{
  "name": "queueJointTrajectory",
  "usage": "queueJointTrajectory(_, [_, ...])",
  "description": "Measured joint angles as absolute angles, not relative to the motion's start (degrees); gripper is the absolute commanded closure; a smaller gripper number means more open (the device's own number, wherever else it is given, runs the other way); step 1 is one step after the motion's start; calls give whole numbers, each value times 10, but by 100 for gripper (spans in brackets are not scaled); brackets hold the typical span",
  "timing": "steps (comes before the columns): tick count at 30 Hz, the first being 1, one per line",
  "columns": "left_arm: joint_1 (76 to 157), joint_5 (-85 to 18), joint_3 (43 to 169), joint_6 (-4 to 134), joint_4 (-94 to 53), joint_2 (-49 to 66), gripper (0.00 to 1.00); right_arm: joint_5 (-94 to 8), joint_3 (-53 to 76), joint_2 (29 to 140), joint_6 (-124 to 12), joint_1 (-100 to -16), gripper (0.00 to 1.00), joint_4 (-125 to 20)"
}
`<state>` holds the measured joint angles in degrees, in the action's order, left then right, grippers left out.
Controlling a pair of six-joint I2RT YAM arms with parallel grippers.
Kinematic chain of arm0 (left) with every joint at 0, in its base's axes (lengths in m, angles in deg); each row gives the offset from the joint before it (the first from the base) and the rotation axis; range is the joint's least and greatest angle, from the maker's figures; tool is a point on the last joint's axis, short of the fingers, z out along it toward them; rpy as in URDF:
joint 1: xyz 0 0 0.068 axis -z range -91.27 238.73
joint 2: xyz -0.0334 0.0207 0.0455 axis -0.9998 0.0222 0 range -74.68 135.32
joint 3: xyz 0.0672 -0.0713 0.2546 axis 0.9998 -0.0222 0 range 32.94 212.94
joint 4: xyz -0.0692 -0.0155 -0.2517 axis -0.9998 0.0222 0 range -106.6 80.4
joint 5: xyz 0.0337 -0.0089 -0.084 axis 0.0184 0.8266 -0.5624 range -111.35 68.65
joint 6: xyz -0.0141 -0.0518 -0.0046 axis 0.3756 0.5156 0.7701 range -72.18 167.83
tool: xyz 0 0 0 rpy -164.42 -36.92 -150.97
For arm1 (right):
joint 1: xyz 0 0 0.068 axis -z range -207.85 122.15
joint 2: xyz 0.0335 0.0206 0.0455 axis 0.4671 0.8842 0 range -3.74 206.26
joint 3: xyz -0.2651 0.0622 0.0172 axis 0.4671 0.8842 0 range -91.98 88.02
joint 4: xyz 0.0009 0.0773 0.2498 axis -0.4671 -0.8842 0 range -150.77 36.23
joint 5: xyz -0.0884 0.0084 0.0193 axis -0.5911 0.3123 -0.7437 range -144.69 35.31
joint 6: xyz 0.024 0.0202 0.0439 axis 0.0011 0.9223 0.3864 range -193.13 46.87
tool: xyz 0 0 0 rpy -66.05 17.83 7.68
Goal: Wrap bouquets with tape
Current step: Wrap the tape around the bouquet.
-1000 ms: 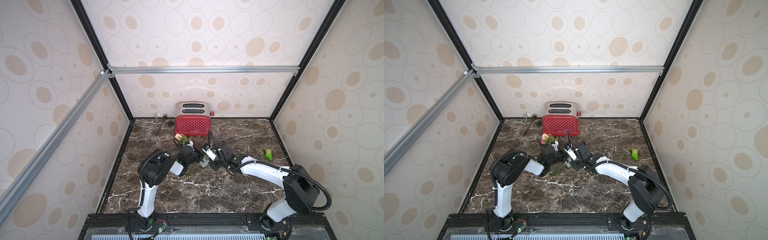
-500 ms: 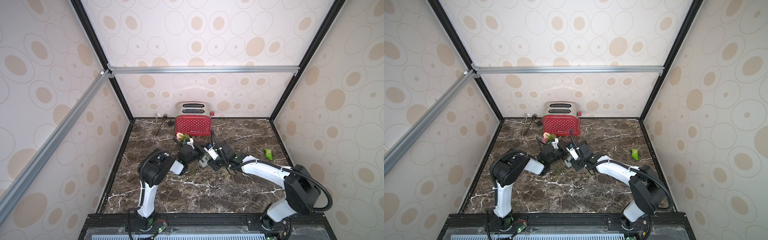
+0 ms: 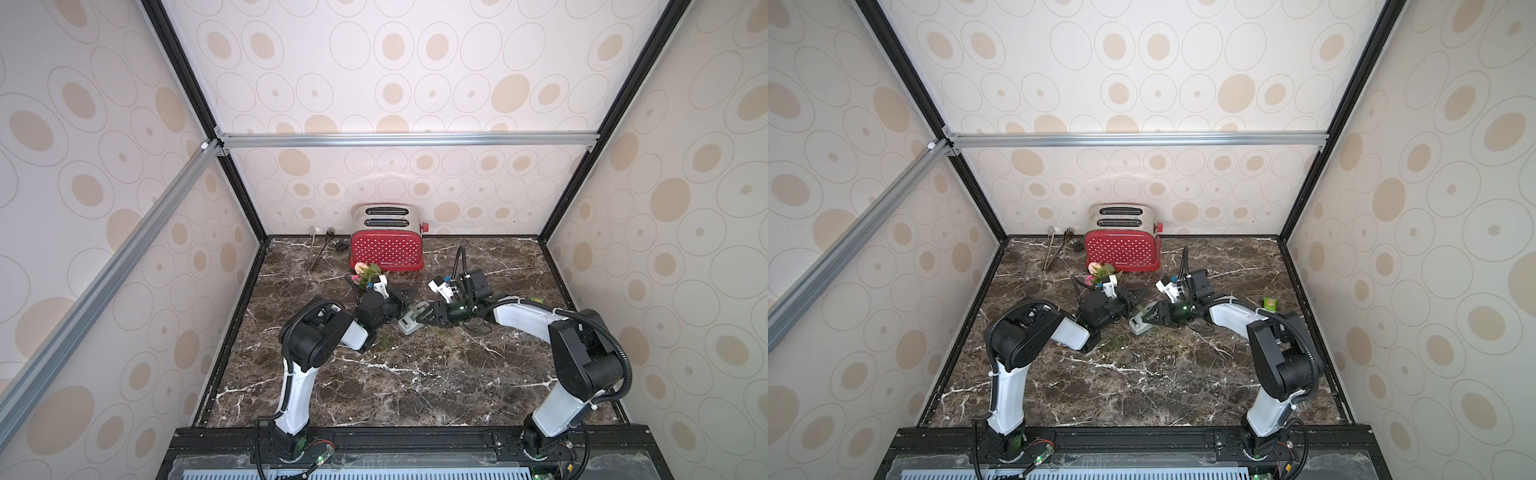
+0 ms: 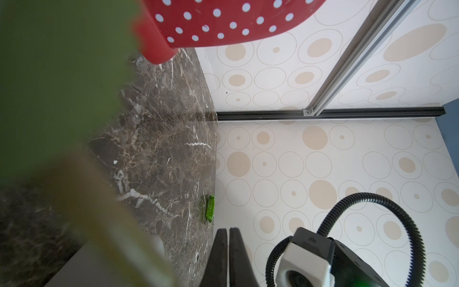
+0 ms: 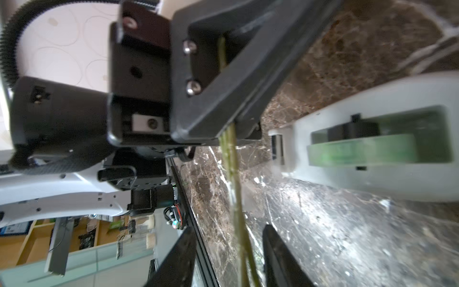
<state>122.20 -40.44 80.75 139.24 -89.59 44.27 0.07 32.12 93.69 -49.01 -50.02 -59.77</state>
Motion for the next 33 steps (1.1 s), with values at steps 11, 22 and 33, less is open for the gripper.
queueJointTrajectory(11, [1222, -411, 808, 1392, -896, 443, 100, -12, 293, 953, -560, -510, 100, -675])
queueJointTrajectory(22, [1221, -414, 799, 1401, -854, 434, 62, -274, 270, 900, -661, -601, 100, -752])
queueJointTrajectory(33, [1218, -415, 784, 1406, -724, 366, 68, -624, 277, 881, -758, -744, 100, -734])
